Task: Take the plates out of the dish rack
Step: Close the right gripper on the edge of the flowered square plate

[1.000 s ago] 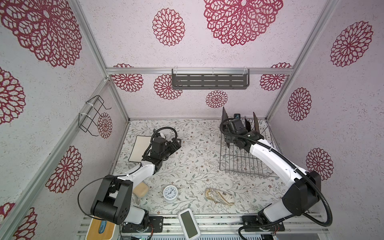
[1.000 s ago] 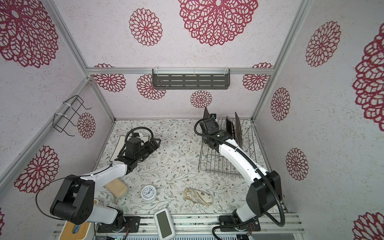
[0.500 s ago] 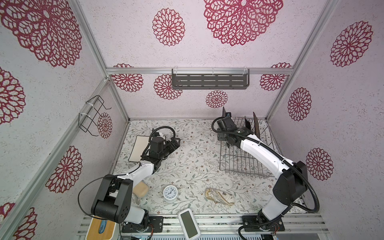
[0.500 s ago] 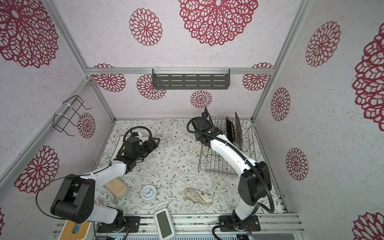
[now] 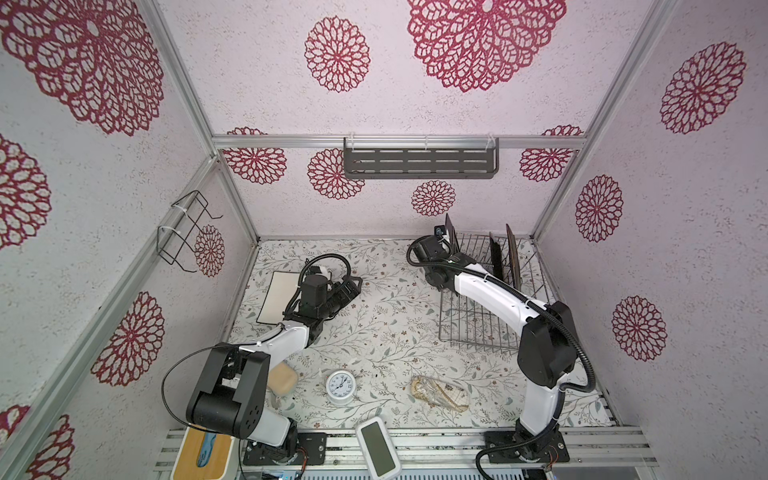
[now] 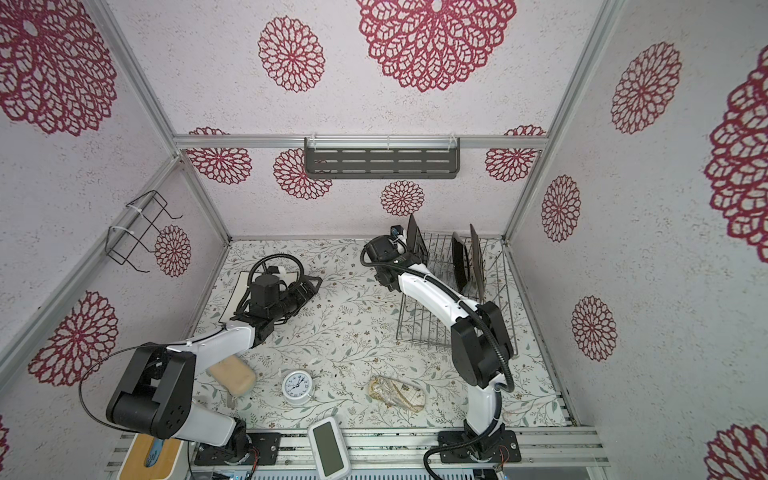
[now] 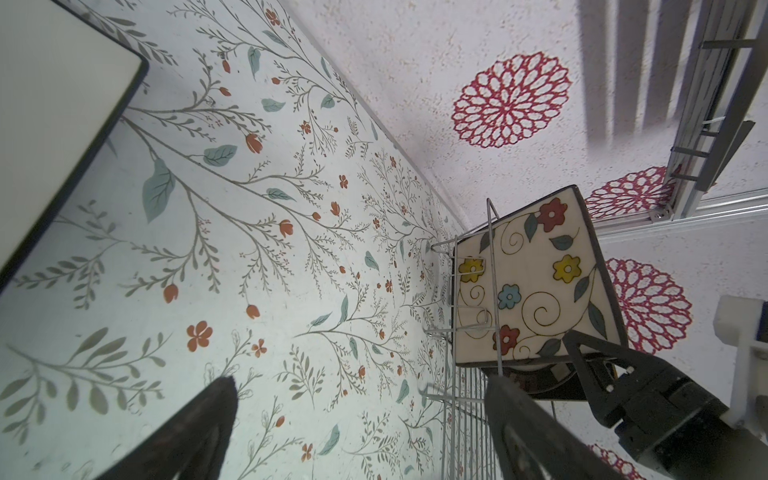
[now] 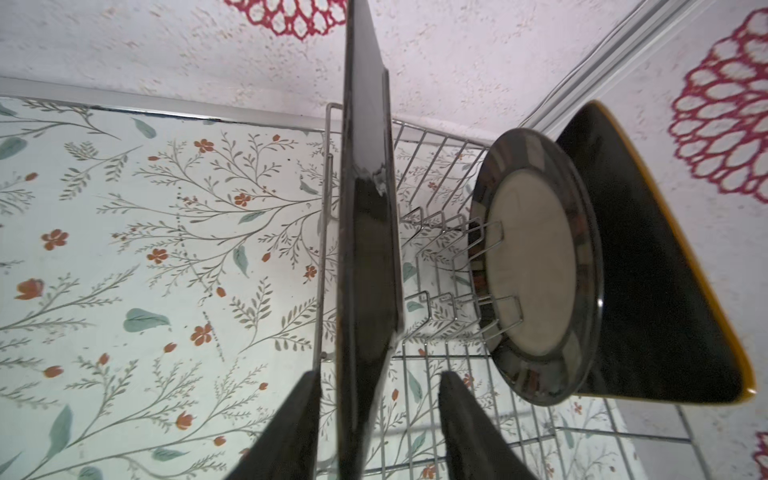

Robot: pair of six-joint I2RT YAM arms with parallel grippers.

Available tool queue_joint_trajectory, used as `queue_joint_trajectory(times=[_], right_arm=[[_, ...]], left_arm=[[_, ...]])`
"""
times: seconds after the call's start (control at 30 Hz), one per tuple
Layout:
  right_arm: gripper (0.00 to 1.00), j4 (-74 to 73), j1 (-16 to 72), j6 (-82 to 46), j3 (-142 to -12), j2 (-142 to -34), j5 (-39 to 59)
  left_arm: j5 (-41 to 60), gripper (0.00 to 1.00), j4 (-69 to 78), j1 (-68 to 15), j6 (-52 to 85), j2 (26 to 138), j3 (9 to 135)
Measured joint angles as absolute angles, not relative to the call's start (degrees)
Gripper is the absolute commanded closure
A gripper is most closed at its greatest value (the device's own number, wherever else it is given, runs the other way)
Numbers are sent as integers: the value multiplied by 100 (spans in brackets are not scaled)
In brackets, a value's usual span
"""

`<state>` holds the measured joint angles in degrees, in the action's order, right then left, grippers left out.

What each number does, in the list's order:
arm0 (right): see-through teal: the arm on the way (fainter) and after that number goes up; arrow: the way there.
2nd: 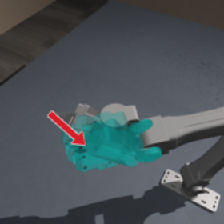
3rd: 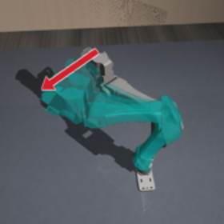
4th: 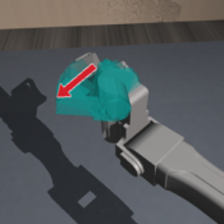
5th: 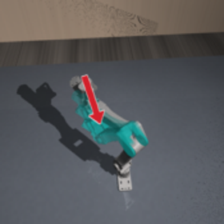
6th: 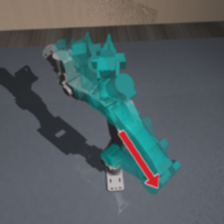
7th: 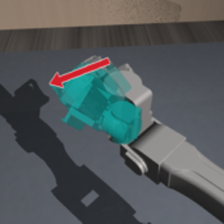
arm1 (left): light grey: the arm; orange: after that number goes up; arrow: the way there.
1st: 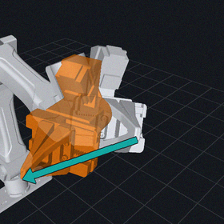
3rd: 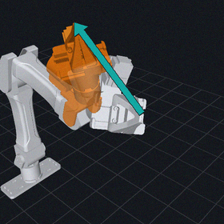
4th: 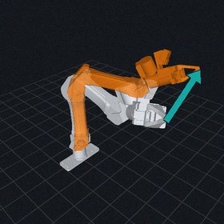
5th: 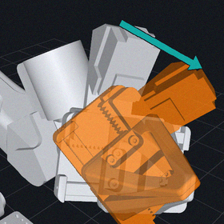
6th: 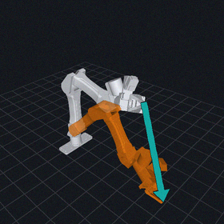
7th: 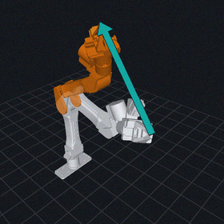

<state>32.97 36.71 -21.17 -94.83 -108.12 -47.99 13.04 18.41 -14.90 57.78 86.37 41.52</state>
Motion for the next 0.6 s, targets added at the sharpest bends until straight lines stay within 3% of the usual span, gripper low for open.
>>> queue_joint_trajectory(times=[0.6], right_arm=[[66, 3061, 3717, -1804, -9810, -11310, -5553]], left_arm=[[1264, 3, 1833, -1490, 5787, 8615, 4152]])
